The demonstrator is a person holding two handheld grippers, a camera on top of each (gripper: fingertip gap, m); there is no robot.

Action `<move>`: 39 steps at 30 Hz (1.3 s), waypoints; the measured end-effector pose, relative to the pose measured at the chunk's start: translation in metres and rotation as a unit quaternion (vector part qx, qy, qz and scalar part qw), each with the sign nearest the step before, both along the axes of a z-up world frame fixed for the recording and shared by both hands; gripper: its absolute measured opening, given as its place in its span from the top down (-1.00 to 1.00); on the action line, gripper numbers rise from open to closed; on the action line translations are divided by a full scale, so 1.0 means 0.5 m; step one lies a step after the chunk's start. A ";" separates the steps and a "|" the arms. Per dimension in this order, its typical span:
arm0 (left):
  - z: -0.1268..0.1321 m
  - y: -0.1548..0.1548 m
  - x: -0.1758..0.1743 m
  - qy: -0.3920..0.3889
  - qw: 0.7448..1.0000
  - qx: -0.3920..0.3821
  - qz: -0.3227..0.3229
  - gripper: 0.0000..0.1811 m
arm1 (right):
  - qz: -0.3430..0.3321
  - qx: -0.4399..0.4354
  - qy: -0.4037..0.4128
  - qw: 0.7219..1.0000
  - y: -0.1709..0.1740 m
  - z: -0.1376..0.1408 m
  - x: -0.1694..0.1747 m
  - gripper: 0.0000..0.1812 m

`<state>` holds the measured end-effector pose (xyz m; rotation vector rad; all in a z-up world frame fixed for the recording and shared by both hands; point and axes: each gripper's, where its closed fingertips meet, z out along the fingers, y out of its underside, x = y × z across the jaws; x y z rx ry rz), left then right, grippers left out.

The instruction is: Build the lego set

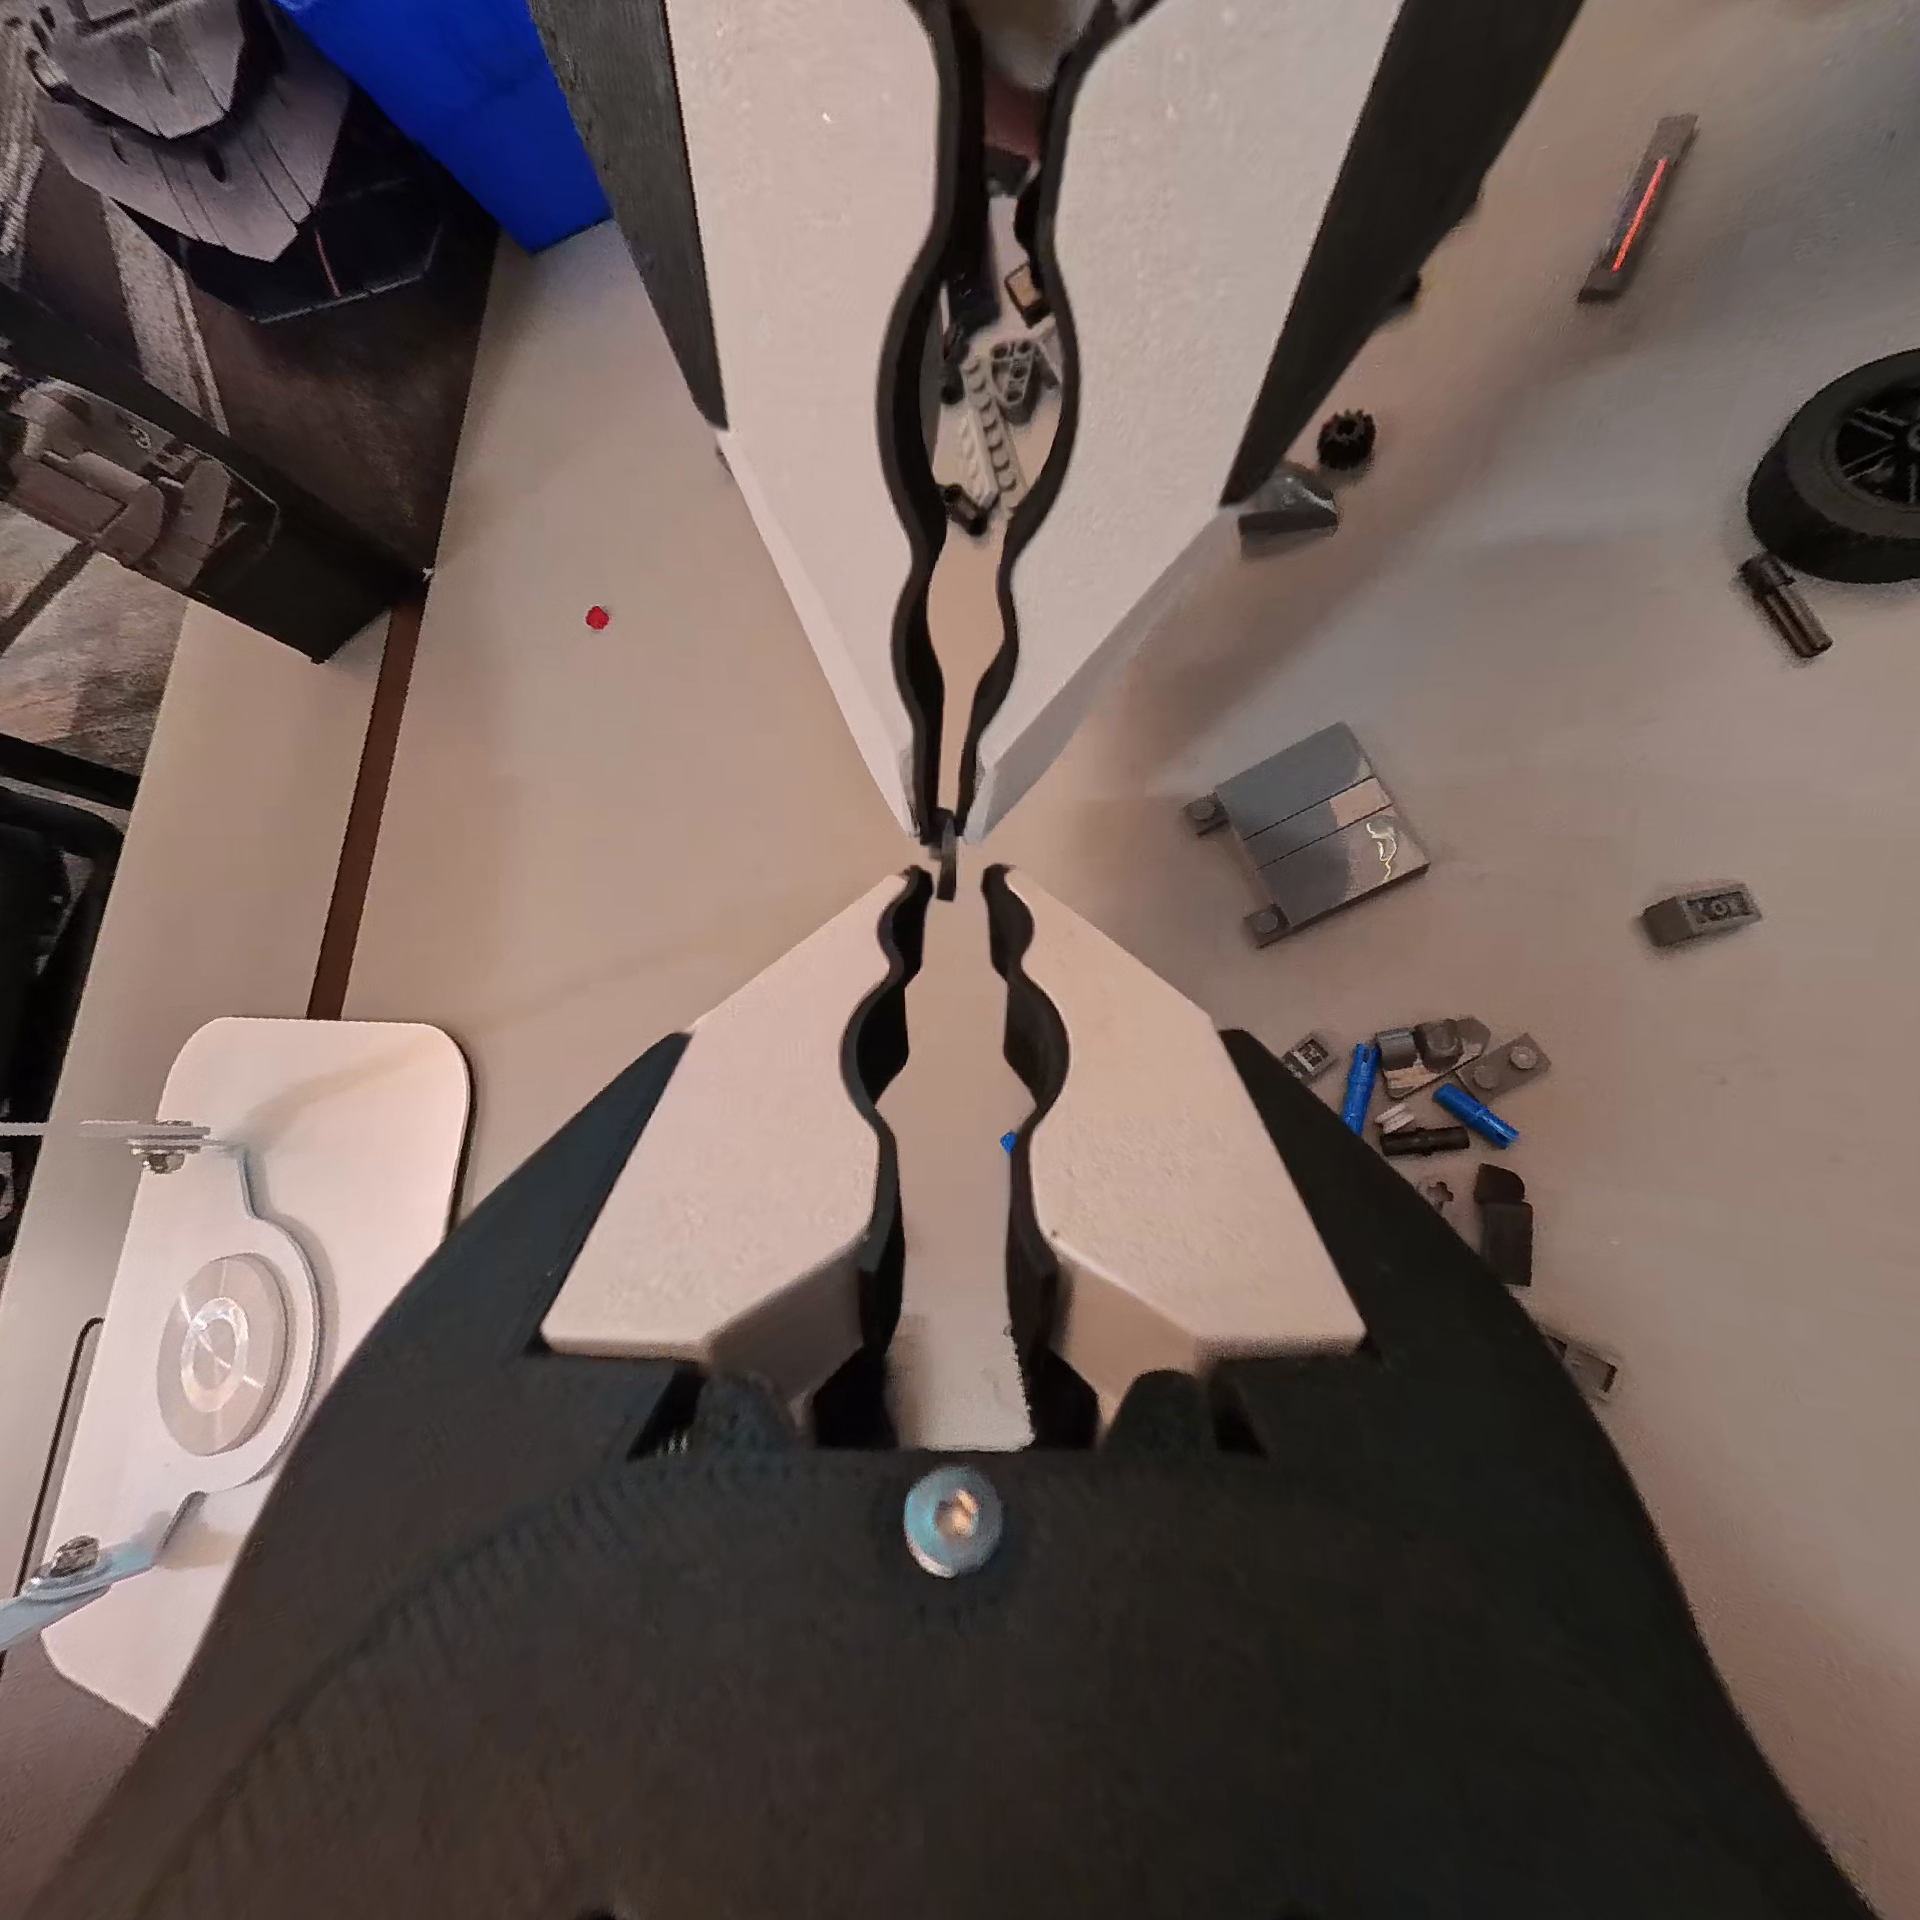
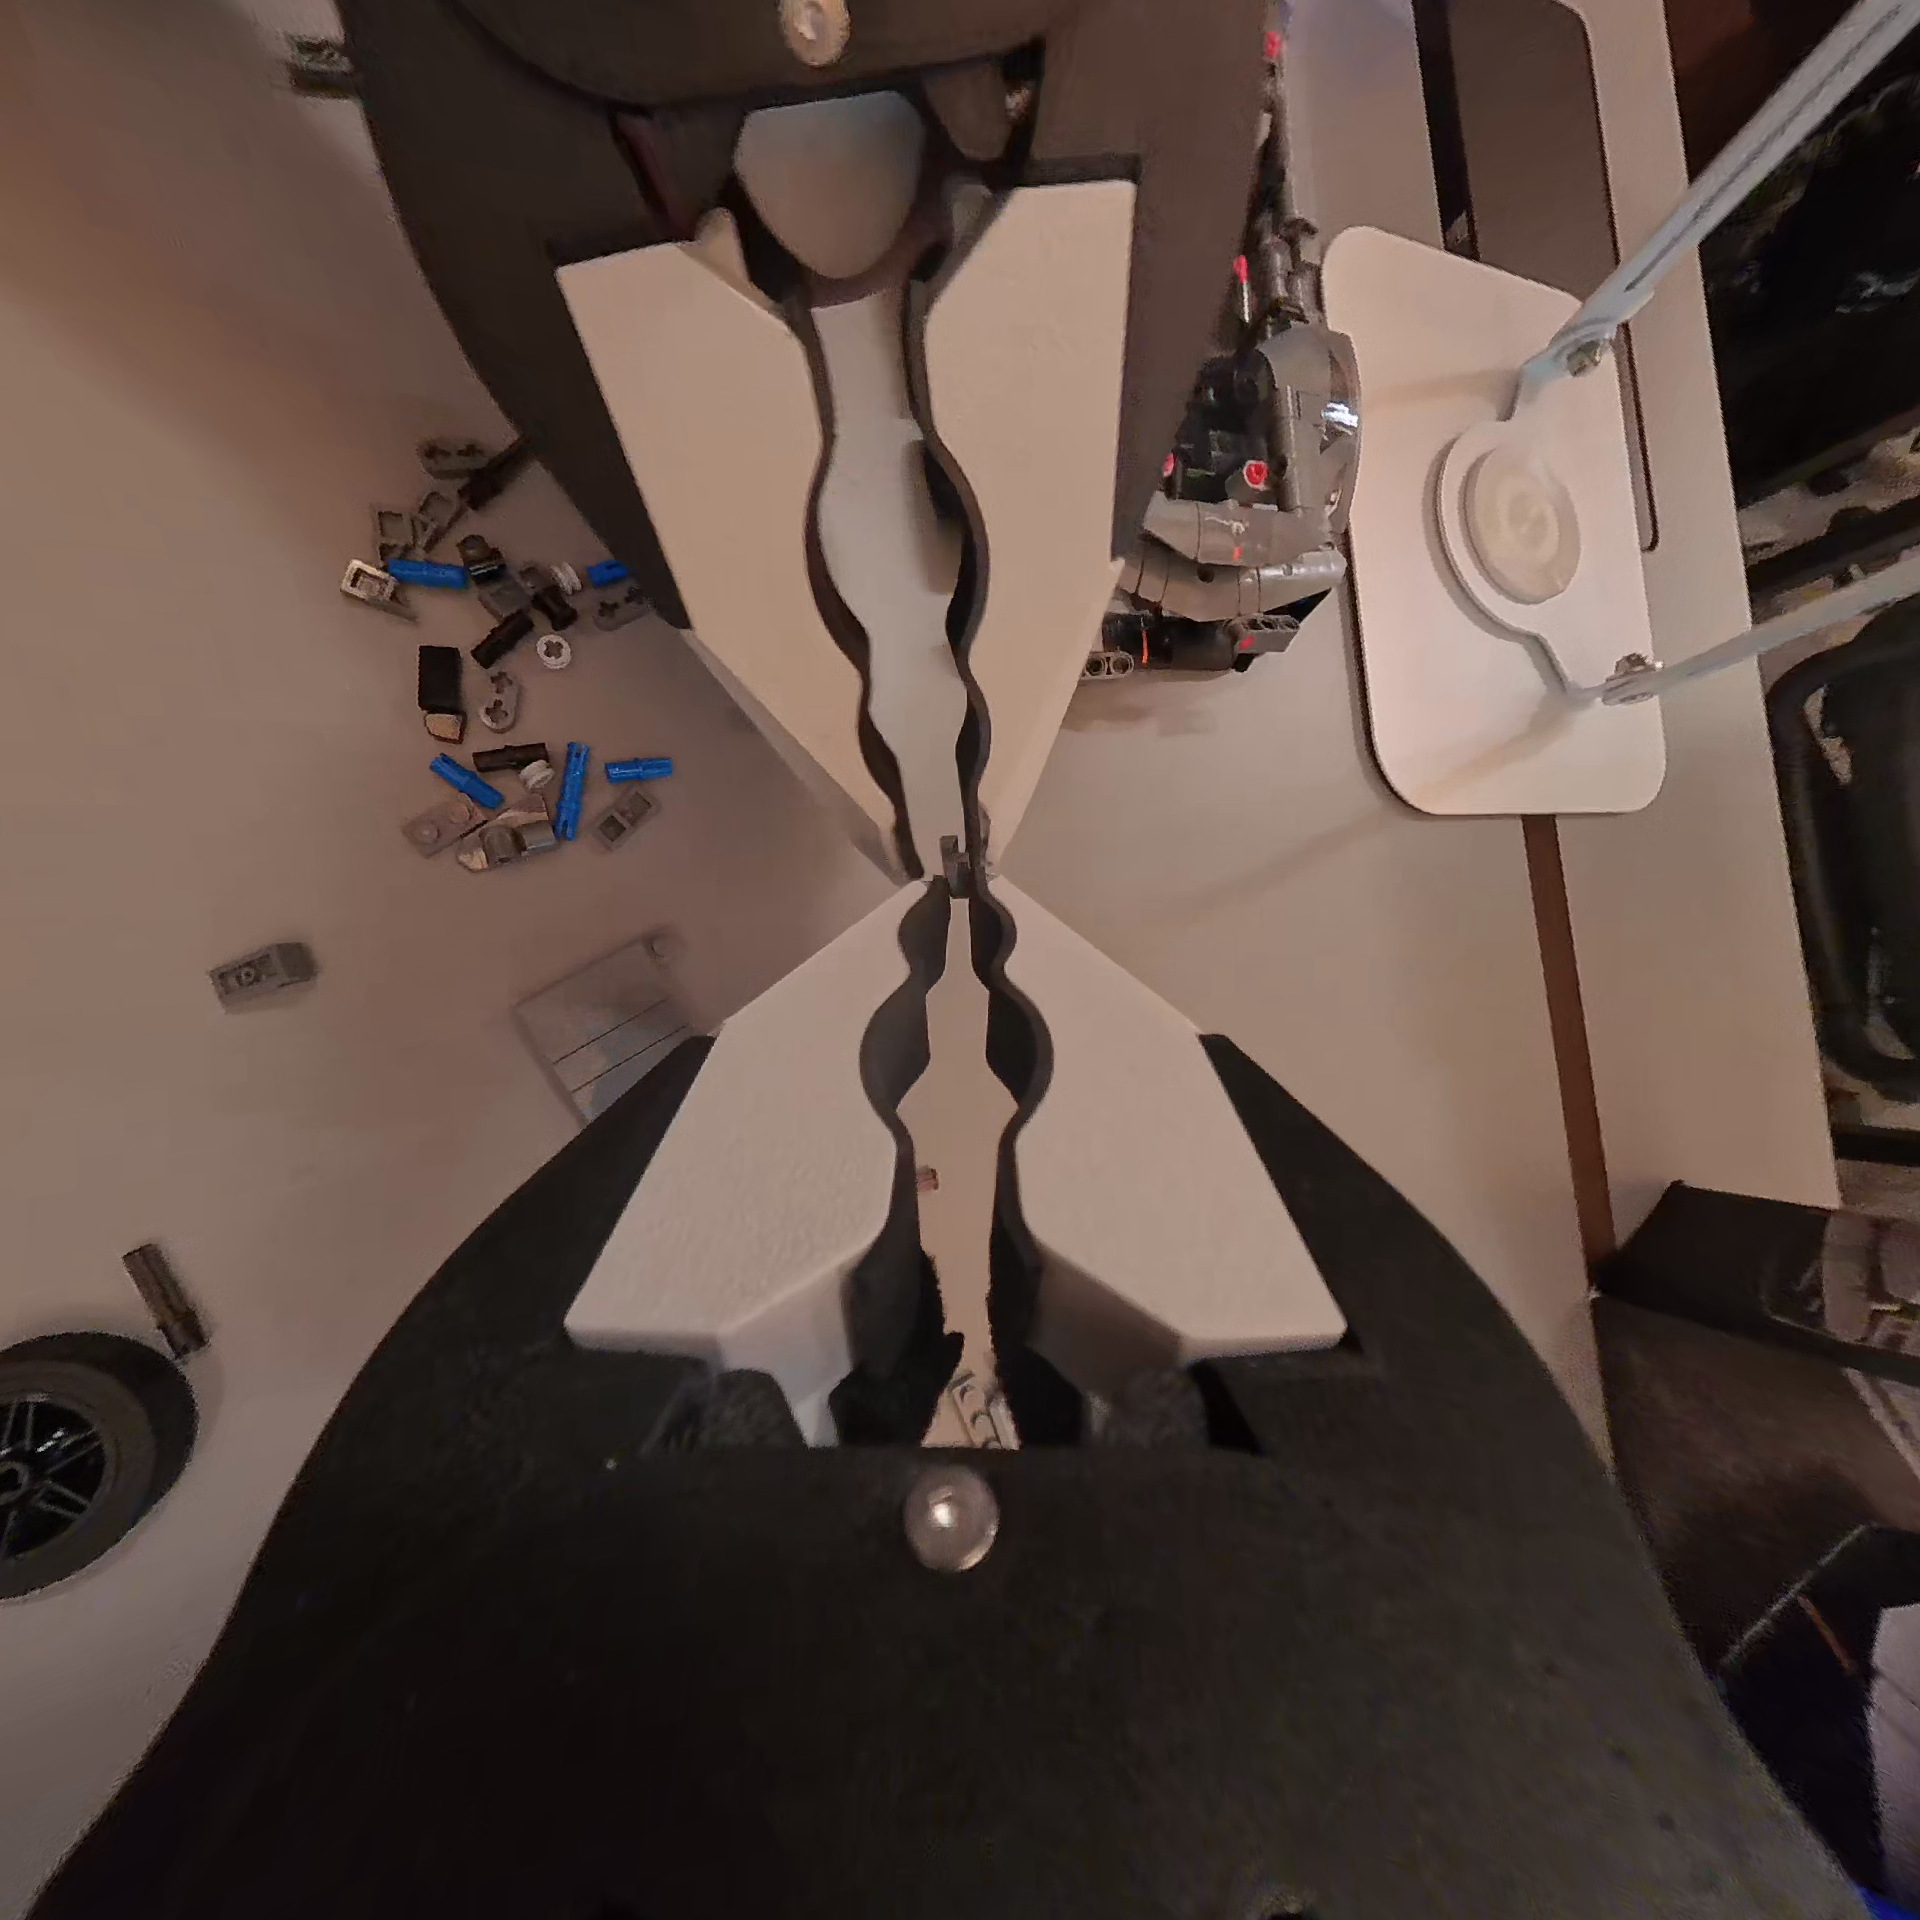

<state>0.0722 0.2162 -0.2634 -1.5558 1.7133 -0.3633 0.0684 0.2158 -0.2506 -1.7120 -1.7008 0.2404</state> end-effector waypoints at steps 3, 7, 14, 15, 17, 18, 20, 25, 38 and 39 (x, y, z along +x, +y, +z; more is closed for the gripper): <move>-0.002 0.003 -0.003 0.000 1.000 -0.006 0.003 0.85 | -0.025 -0.068 0.030 0.997 0.000 -0.001 0.004 0.99; -0.013 0.000 -0.010 0.010 0.999 -0.030 0.002 0.86 | -0.064 -0.223 0.063 0.971 -0.020 -0.020 0.013 0.99; -0.063 -0.026 -0.021 0.049 0.993 -0.106 -0.013 0.88 | -0.104 -0.385 0.044 0.916 -0.065 -0.074 0.025 0.98; -0.069 -0.030 -0.021 0.055 0.992 -0.112 -0.015 0.88 | -0.108 -0.403 0.043 0.908 -0.071 -0.080 0.024 0.98; -0.076 -0.041 -0.019 0.059 0.990 -0.127 -0.025 0.89 | -0.113 -0.438 0.040 0.891 -0.083 -0.092 0.021 0.98; -0.077 -0.049 -0.018 0.059 0.988 -0.139 -0.031 0.89 | -0.112 -0.450 0.039 0.885 -0.090 -0.096 0.018 0.98; -0.081 -0.058 -0.015 0.059 0.985 -0.155 -0.036 0.88 | -0.112 -0.469 0.036 0.876 -0.100 -0.101 0.013 0.98; -0.092 -0.077 -0.011 0.065 0.979 -0.185 -0.048 0.86 | -0.124 -0.486 0.030 0.865 -0.104 -0.113 0.013 0.98; -0.110 -0.093 -0.005 0.077 0.974 -0.204 -0.058 0.86 | -0.130 -0.497 0.017 0.858 -0.111 -0.130 0.010 0.98; -0.110 -0.093 -0.004 0.075 0.974 -0.206 -0.059 0.87 | -0.131 -0.497 0.018 0.858 -0.111 -0.130 0.009 0.98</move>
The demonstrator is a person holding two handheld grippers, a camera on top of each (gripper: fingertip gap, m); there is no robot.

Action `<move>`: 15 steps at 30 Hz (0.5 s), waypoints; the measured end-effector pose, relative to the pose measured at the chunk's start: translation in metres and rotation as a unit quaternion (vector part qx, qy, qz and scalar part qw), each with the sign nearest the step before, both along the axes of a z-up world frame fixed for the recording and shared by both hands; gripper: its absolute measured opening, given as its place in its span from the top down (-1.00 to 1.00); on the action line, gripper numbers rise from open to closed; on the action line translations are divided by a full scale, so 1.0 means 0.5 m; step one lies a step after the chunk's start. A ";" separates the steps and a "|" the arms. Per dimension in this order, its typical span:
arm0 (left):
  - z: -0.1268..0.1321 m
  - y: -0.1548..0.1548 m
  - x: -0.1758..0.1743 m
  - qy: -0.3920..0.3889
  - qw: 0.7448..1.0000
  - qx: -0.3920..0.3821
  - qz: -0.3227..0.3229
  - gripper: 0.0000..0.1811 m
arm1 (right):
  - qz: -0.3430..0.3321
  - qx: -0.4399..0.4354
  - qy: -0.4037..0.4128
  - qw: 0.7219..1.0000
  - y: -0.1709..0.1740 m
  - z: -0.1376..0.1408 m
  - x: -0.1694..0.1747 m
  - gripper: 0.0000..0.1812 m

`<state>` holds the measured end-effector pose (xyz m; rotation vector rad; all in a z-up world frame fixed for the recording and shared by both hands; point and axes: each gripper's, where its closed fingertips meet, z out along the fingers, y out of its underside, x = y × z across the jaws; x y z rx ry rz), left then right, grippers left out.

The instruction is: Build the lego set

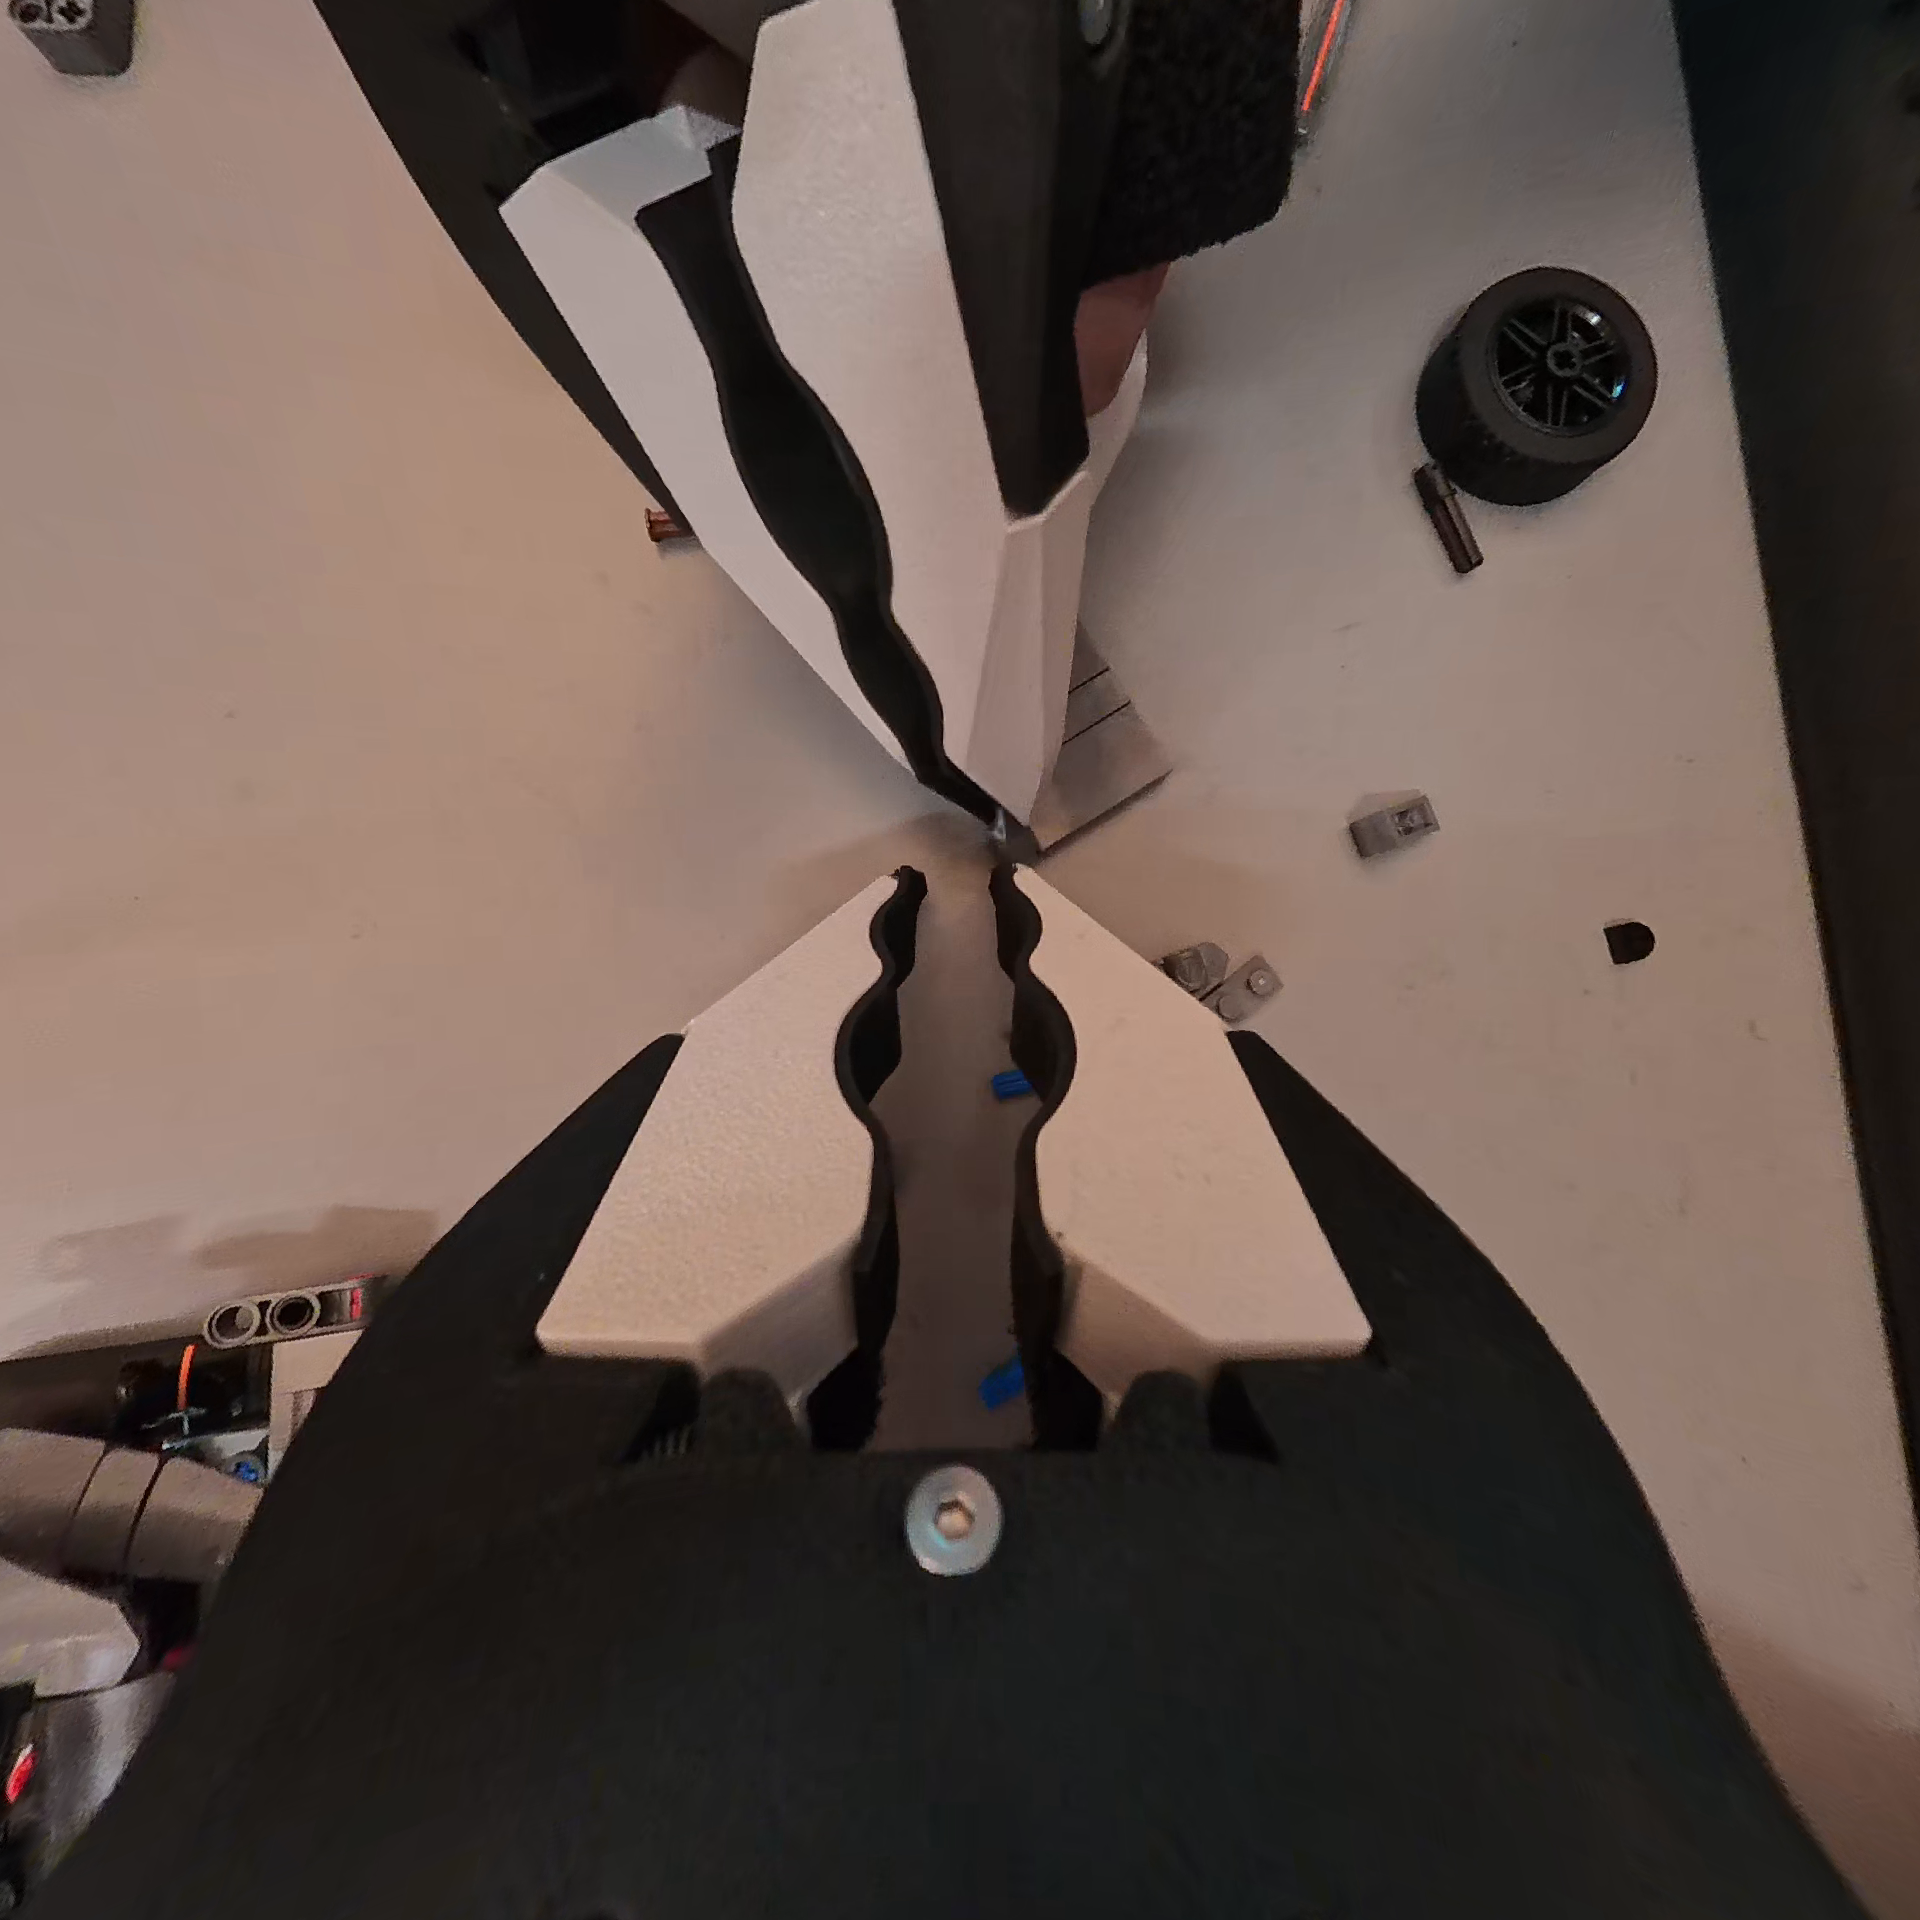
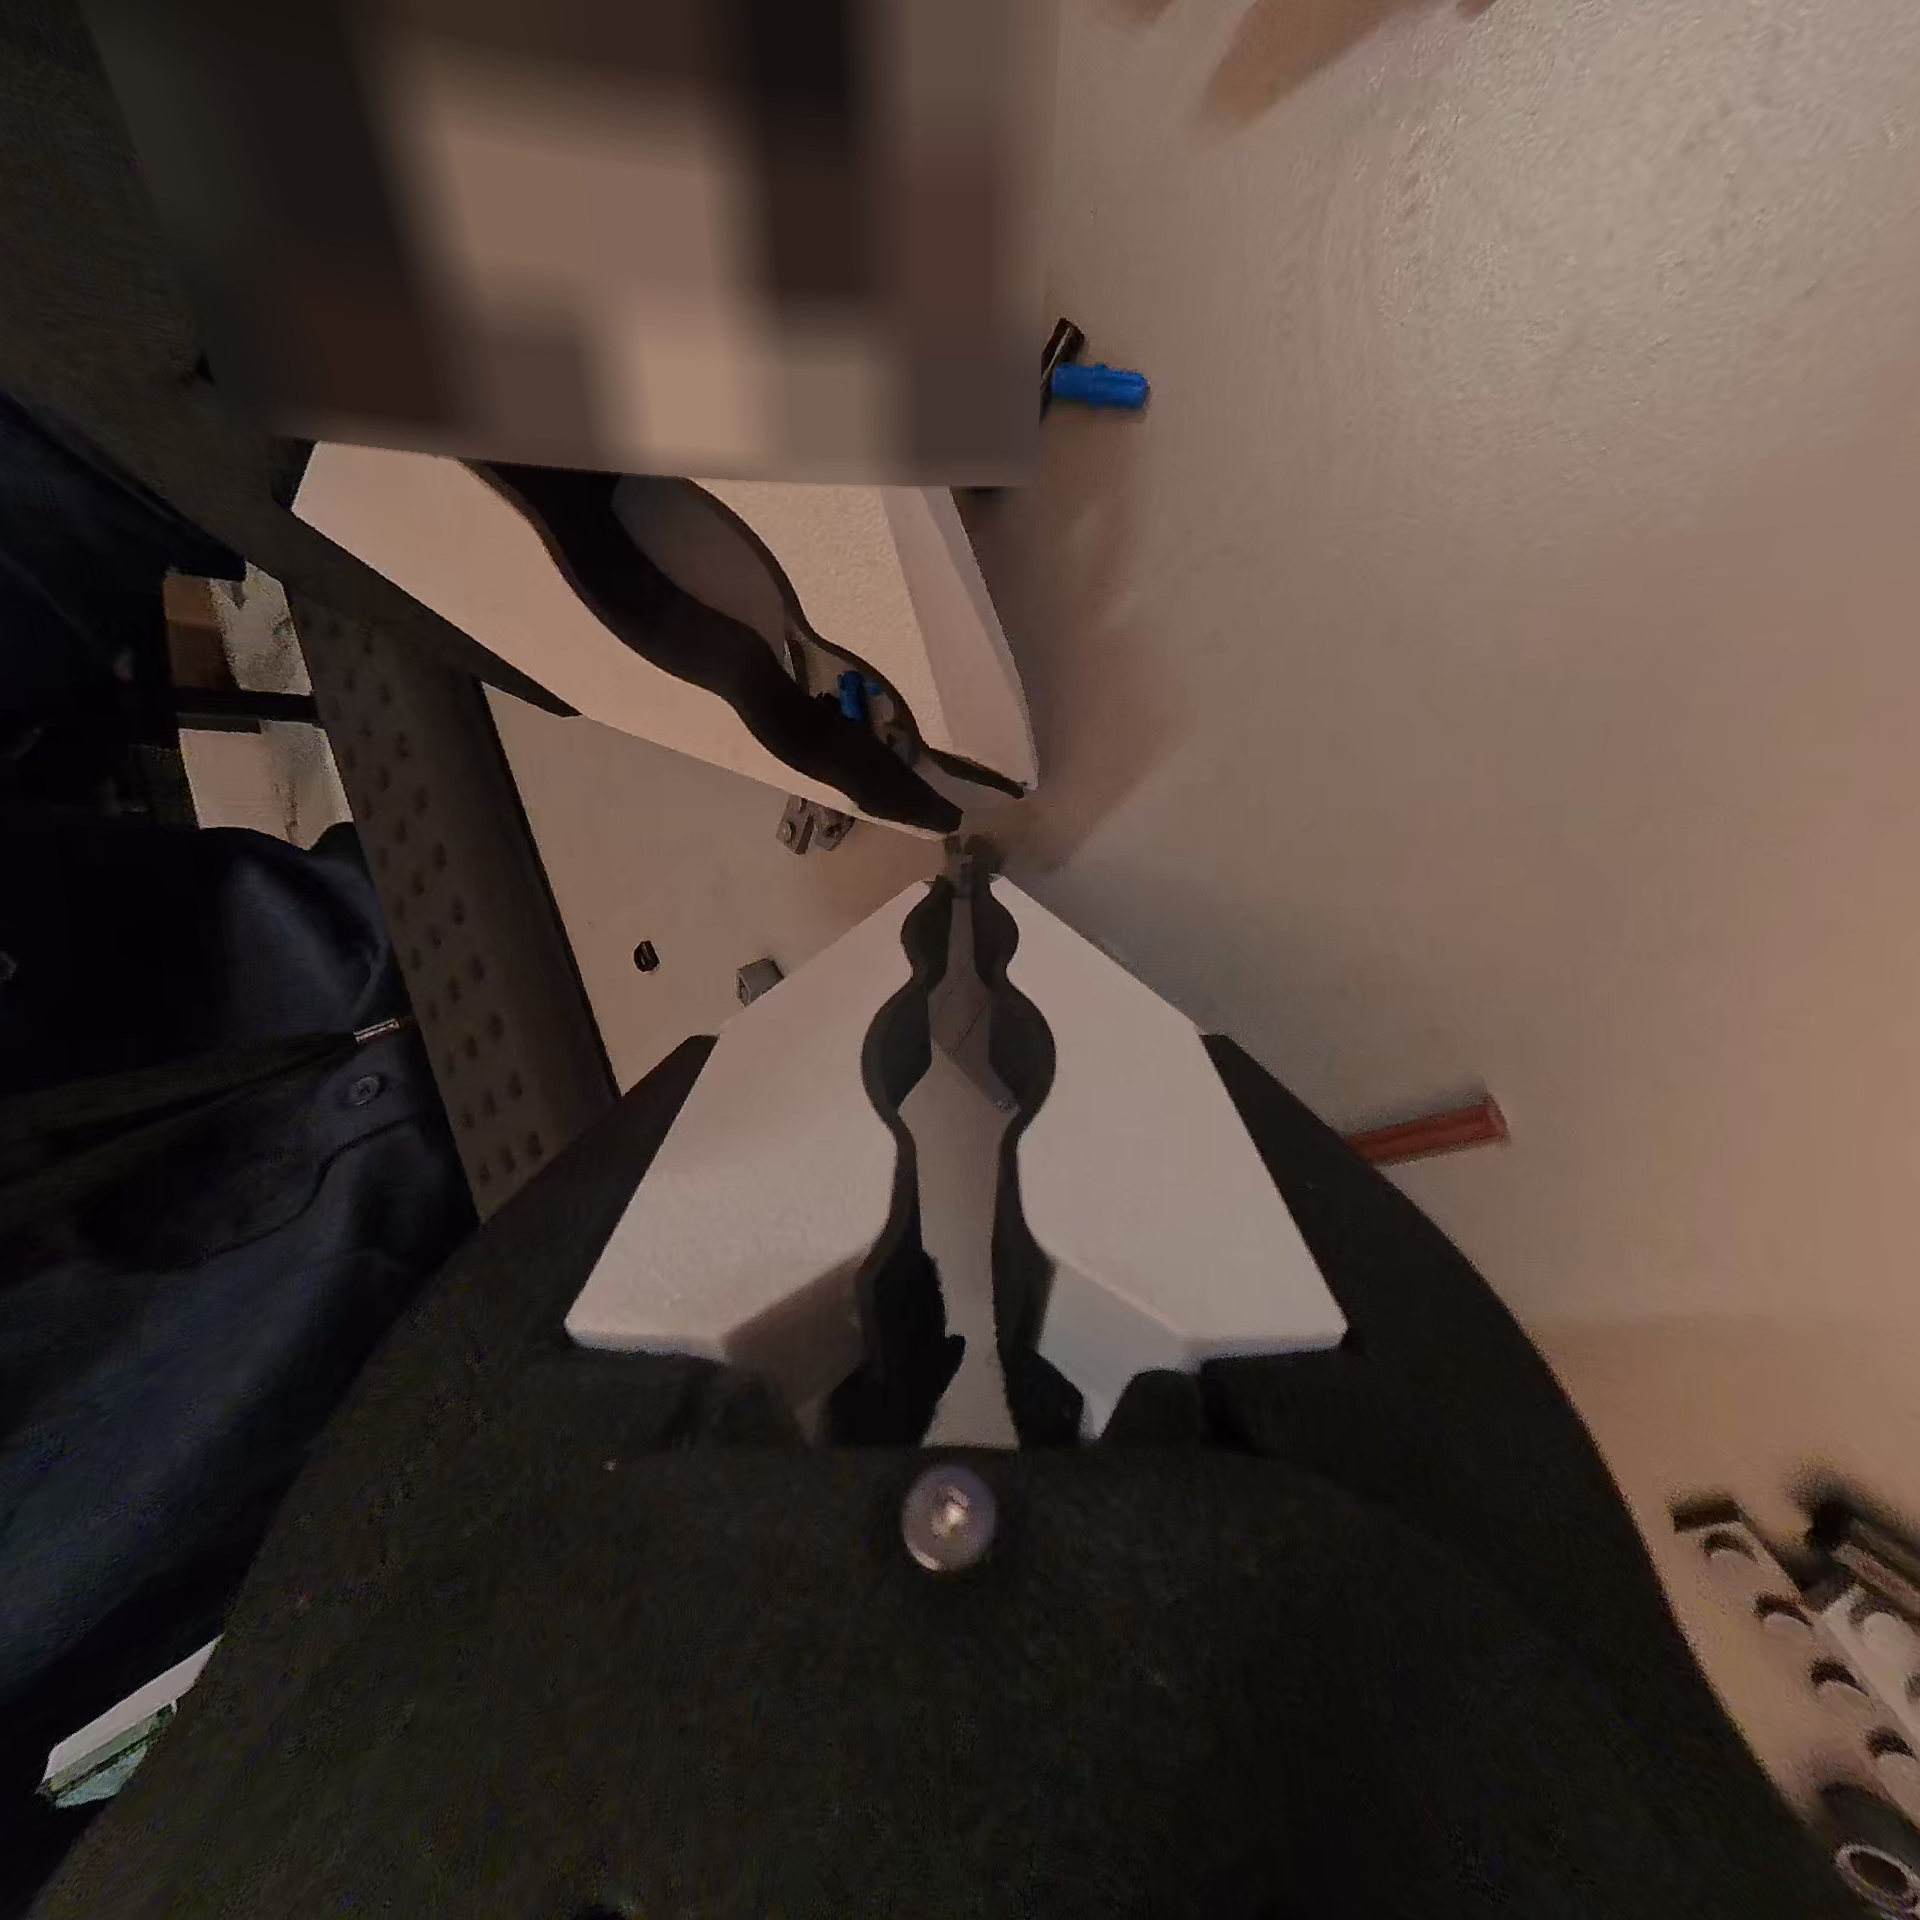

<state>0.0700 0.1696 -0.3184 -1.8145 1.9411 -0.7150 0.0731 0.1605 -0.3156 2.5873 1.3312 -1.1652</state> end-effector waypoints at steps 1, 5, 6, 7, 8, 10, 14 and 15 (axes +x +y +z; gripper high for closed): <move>0.000 -0.001 0.001 -0.002 1.000 -0.002 0.000 0.87 | -0.001 -0.001 0.000 1.000 0.000 0.000 0.000 0.98; -0.003 -0.003 0.002 0.000 1.000 -0.004 -0.001 0.87 | 0.001 0.000 -0.004 1.000 0.000 -0.004 0.002 0.99; -0.004 -0.004 0.003 0.000 1.000 -0.006 -0.003 0.86 | 0.002 0.000 -0.006 1.000 0.000 -0.004 0.002 0.98; -0.004 -0.005 0.003 0.001 1.000 -0.006 -0.003 0.86 | 0.002 0.001 -0.007 1.000 -0.001 -0.004 0.003 0.98; -0.004 -0.005 0.004 0.000 1.000 -0.007 -0.003 0.86 | 0.003 0.001 -0.007 1.000 -0.001 -0.004 0.003 0.98; -0.004 -0.005 0.005 -0.001 1.000 -0.008 -0.003 0.86 | 0.004 0.000 -0.008 1.000 -0.001 -0.004 0.004 0.98; -0.003 -0.004 0.006 -0.003 1.000 -0.007 -0.001 0.86 | 0.011 0.005 -0.015 1.000 -0.003 -0.007 0.006 0.98; -0.004 -0.003 0.007 -0.003 1.000 -0.006 0.000 0.87 | 0.012 0.005 -0.017 1.000 -0.004 -0.009 0.007 0.97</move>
